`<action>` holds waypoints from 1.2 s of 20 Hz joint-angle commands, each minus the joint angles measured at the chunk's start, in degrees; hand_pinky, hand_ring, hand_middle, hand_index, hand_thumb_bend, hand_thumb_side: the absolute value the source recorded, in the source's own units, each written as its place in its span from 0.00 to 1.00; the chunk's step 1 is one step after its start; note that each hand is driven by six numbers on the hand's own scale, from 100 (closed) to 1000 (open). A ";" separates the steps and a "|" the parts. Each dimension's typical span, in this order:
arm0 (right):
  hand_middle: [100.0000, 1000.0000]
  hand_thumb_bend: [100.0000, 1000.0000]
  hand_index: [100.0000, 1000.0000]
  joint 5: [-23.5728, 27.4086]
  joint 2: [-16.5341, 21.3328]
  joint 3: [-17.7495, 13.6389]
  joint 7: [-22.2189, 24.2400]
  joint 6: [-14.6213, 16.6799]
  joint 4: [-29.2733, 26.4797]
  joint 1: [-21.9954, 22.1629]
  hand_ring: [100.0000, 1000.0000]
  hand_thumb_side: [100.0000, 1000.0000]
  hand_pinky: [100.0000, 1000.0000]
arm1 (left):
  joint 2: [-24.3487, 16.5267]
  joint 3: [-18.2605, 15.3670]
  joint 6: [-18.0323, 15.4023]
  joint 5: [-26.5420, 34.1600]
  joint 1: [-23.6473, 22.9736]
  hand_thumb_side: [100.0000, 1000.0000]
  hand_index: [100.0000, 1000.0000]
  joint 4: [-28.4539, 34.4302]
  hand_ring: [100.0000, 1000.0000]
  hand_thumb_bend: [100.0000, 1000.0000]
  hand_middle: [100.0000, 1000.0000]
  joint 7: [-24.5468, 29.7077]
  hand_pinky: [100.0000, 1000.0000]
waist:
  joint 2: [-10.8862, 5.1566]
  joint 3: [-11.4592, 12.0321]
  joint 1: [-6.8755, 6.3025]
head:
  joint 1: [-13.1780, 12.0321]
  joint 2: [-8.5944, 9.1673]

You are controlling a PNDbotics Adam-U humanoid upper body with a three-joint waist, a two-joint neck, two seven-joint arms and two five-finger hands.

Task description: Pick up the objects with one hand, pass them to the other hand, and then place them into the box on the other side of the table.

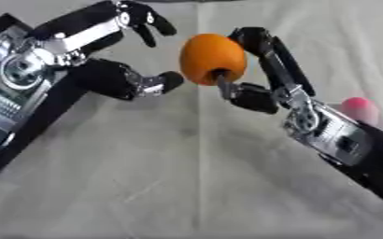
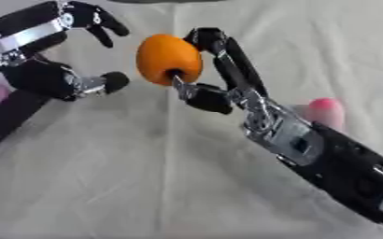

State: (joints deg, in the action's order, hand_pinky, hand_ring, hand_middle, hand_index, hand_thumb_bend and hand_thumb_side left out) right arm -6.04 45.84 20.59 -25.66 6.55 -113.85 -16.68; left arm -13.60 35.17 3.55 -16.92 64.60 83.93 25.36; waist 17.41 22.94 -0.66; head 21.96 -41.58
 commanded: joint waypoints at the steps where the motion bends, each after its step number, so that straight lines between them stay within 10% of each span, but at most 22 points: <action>1: 0.43 0.00 0.53 -1.40 0.20 0.29 0.70 1.04 -0.74 -0.89 0.65 0.00 0.62 | 0.45 -0.65 -0.57 -0.63 0.76 0.57 0.84 -0.41 0.71 0.42 0.76 -0.02 0.96 | -0.15 -0.05 0.31 | 0.25 1.07; 24: 0.43 0.00 0.53 -5.19 -2.67 3.50 3.77 6.09 -0.74 -1.63 0.65 0.00 0.63 | 2.90 -0.70 -4.70 -2.68 -0.28 0.64 0.85 -3.43 0.71 0.53 0.76 2.75 0.96 | 0.30 -0.85 0.24 | 0.78 0.91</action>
State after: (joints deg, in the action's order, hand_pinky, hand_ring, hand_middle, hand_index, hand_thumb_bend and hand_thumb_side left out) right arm -10.91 42.62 24.39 -21.96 12.14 -113.85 -17.65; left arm -10.46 35.13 -0.79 -19.28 63.52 80.17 27.83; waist 18.04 22.13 -0.66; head 22.78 -41.13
